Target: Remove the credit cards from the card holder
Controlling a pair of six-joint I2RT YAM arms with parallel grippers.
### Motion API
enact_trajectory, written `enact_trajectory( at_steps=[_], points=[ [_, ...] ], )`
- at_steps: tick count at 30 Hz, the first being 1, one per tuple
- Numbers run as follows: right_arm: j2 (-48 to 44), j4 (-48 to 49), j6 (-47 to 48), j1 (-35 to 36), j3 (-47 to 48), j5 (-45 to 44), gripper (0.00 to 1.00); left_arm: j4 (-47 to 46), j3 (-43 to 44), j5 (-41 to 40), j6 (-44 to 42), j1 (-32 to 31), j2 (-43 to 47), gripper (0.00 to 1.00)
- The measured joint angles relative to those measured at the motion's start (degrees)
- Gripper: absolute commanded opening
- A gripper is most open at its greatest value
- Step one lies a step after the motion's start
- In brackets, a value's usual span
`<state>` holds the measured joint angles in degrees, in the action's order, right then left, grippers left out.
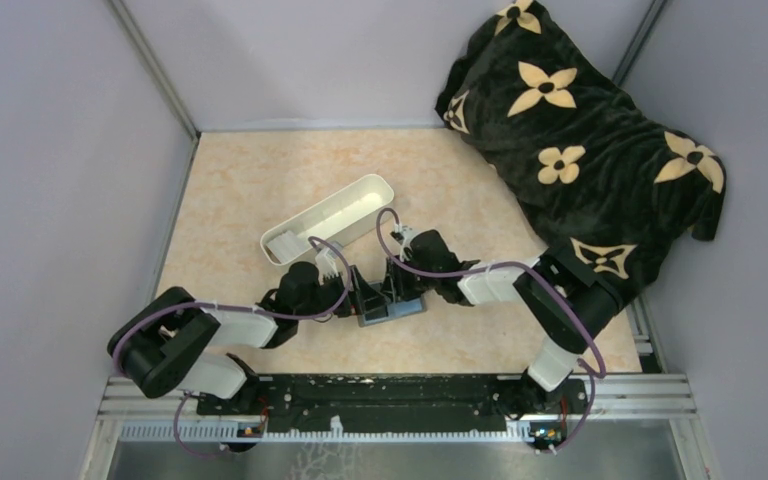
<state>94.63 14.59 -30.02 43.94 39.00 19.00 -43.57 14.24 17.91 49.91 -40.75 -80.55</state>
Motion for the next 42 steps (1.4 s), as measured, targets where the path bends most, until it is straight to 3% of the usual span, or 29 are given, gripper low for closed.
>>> enact_trajectory(
  at_steps=[11,27,37,42],
  points=[
    [2.45,15.19,-4.26,-1.9,-5.68,7.19,0.33,-0.2,-0.09,0.52,0.39,0.0,-0.15,0.98],
    [7.28,25.75,-9.6,-2.49,-7.63,16.11,0.3,0.66,-0.09,0.57,0.42,0.02,0.2,0.99],
    [8.13,27.52,-10.62,-2.47,-8.26,17.11,0.3,22.84,2.08,-5.86,-5.27,0.02,16.81,1.0],
    [8.44,28.06,-11.02,-2.47,-8.26,17.27,0.3,27.39,2.12,-8.31,-7.13,0.02,18.75,1.0]
  ],
)
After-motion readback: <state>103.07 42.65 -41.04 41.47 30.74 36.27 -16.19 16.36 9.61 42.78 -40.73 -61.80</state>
